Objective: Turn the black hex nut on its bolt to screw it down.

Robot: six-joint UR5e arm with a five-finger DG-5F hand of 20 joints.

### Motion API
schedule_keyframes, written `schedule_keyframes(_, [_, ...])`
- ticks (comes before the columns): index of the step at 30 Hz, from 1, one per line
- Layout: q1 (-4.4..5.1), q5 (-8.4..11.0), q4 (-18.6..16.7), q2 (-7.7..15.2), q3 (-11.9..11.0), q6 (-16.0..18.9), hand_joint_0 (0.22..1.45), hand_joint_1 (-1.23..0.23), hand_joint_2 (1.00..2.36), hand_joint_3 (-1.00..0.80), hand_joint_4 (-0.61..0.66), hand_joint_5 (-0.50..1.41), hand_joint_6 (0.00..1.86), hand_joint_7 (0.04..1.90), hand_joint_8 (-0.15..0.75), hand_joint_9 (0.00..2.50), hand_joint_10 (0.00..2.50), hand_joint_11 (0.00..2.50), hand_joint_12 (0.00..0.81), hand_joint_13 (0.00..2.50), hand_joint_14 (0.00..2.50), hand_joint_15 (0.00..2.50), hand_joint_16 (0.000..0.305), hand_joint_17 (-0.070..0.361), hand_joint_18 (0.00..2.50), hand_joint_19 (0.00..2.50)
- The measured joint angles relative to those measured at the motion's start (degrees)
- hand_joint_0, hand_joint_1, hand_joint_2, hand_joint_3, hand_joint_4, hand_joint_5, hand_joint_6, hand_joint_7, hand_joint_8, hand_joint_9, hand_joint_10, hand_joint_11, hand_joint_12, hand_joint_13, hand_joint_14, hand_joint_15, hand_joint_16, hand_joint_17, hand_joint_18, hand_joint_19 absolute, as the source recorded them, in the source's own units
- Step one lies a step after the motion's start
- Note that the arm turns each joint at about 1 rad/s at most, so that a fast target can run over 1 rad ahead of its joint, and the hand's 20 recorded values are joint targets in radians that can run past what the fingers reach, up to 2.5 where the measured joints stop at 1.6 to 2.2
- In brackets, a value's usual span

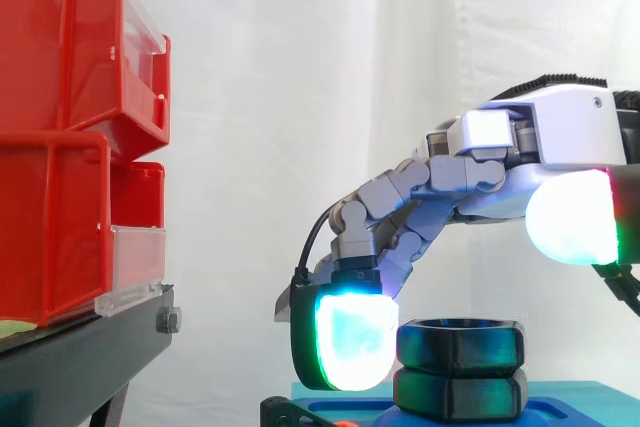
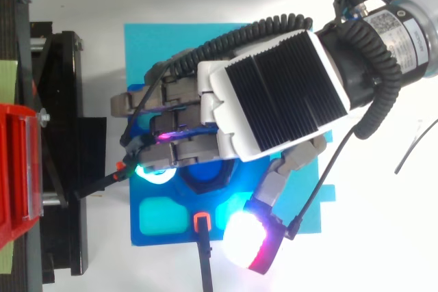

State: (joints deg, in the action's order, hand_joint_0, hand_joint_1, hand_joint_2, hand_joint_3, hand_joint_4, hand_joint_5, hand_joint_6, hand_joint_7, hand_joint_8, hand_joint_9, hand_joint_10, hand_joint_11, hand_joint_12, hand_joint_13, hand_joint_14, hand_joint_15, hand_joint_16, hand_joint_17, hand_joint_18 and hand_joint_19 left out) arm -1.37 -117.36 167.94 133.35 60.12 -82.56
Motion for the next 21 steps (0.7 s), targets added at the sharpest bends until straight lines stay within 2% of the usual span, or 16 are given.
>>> schedule_keyframes(10, [-1.63,-1.86,0.02,0.02,0.01,-0.01,0.39,-0.11,1.00,-0.50,0.31,-0.10,0.66,1.08,0.382,0.82,0.01,0.42,0.415,0.54,0.00,0.11,0.064,0.143,0.69,0.36])
schedule_keyframes(17, [-2.30,-2.15,0.02,0.04,0.03,-0.03,0.39,-0.12,1.00,-0.50,0.32,-0.10,0.66,1.07,0.383,0.83,0.01,0.43,0.414,0.54,0.00,0.11,0.063,0.143,0.69,0.37])
schedule_keyframes(21, [-2.68,-2.16,0.02,0.05,0.03,0.01,0.39,-0.13,1.00,-0.50,0.35,-0.09,0.50,1.25,0.373,0.80,0.01,0.41,0.415,0.54,0.00,0.11,0.063,0.142,0.68,0.37])
